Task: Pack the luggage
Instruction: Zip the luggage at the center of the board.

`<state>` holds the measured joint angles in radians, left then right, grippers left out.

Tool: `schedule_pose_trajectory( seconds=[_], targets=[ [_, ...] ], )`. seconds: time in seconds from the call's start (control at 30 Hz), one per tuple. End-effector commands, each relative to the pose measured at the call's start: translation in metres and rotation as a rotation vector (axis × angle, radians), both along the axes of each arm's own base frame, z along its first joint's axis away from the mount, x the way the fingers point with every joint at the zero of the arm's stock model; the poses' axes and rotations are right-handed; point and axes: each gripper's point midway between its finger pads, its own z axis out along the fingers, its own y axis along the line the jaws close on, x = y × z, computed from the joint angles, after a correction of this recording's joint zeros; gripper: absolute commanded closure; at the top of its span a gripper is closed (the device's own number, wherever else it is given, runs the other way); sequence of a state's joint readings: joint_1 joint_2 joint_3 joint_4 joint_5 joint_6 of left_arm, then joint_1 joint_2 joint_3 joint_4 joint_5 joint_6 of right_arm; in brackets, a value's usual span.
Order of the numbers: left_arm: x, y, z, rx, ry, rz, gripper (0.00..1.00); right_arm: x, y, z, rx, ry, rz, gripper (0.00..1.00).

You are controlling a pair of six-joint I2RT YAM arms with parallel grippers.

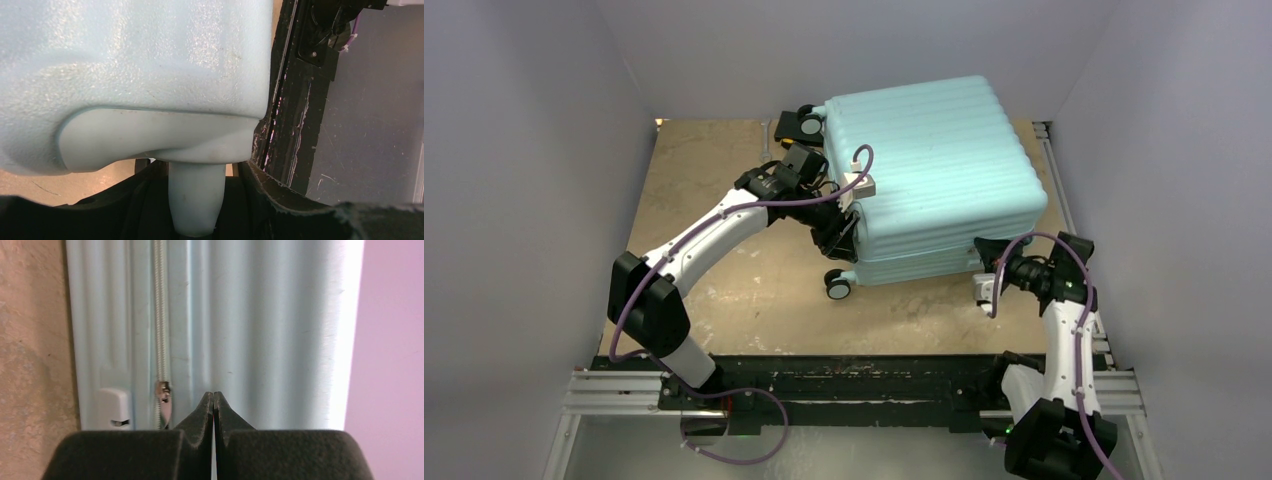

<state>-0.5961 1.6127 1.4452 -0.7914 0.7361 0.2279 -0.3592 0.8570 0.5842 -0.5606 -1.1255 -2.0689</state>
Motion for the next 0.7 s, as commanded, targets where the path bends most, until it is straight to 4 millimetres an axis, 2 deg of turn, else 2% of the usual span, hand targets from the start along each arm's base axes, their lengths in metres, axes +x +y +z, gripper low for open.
schedule_pose_trajectory(
  seconds=[0.0, 0.13, 0.2, 0.27, 0.33, 0.43, 0.53, 0.67],
  targets=[
    [0.009, -0.015, 0.067, -0.199, -0.191, -0.055, 1.00, -0.003, 0.007, 0.027, -0.083, -0.137, 0.092, 1.00],
    [0.008, -0.015, 0.068, -0.201, -0.195, -0.058, 1.00, -0.002, -0.005, -0.004, -0.166, -0.100, 0.037, 0.78],
    [0.008, -0.015, 0.068, -0.203, -0.191, -0.060, 1.00, -0.001, -0.008, -0.018, -0.183, -0.105, 0.025, 0.77],
    [0.009, -0.016, 0.068, -0.205, -0.189, -0.060, 1.00, 0.001, -0.008, -0.021, -0.176, -0.126, 0.019, 0.74],
    [0.009, -0.016, 0.070, -0.205, -0.190, -0.061, 1.00, 0.005, -0.007, -0.019, -0.165, -0.154, 0.018, 0.64],
    [0.011, -0.017, 0.079, -0.211, -0.205, -0.062, 1.00, 0.009, -0.007, -0.015, -0.152, -0.189, 0.018, 0.65],
    [0.011, -0.017, 0.088, -0.222, -0.222, -0.061, 1.00, 0.014, -0.007, -0.008, -0.138, -0.224, 0.015, 0.73],
    [0.012, -0.016, 0.089, -0.217, -0.228, -0.057, 1.00, 0.017, -0.006, -0.001, -0.120, -0.251, 0.020, 0.81]
  ],
)
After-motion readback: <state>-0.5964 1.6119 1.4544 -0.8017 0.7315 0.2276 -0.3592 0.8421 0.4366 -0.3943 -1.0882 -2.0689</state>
